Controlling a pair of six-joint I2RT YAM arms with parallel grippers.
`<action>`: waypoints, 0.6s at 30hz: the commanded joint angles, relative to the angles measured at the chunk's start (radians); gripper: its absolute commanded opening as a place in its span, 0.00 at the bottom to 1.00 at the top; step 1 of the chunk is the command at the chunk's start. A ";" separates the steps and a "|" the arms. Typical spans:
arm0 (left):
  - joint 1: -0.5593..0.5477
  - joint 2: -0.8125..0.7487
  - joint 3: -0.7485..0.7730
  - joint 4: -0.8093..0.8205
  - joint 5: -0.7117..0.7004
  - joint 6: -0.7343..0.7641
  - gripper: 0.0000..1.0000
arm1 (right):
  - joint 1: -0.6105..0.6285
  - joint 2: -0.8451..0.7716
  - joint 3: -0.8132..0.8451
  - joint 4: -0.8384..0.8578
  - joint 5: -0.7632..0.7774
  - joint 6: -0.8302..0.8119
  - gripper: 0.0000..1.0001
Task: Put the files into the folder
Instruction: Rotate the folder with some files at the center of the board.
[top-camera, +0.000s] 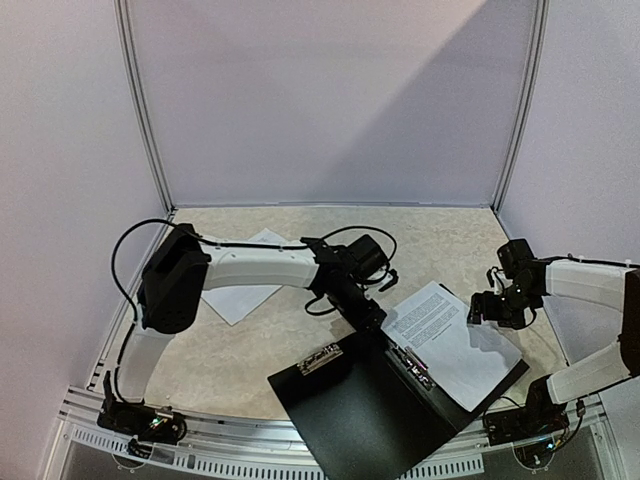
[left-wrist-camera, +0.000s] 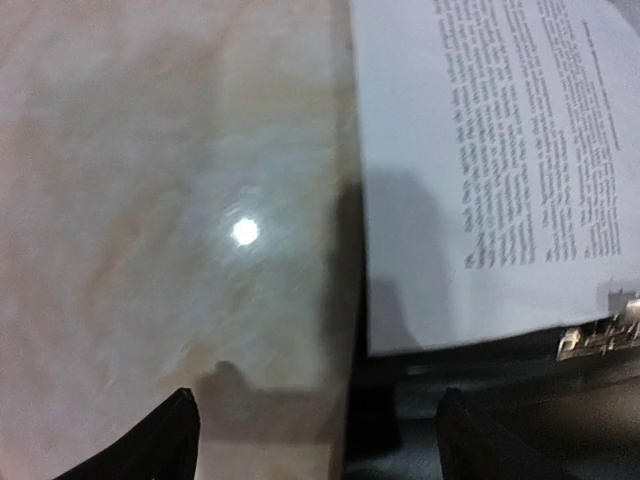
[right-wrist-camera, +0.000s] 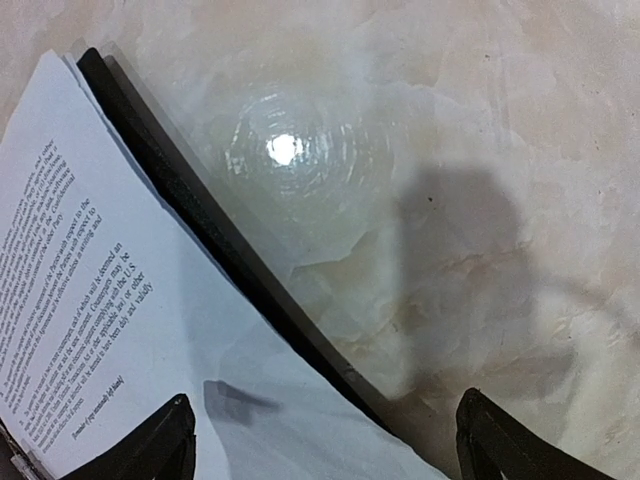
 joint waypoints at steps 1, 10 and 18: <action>-0.099 -0.248 -0.135 0.004 -0.209 0.036 0.99 | -0.007 -0.039 -0.003 -0.007 0.007 0.001 0.90; -0.593 -0.295 -0.204 0.047 -0.207 0.058 0.99 | -0.009 -0.081 0.015 -0.014 0.029 0.007 0.90; -0.704 -0.204 -0.157 0.112 -0.112 0.119 0.86 | -0.009 -0.125 0.057 -0.005 0.003 0.033 0.94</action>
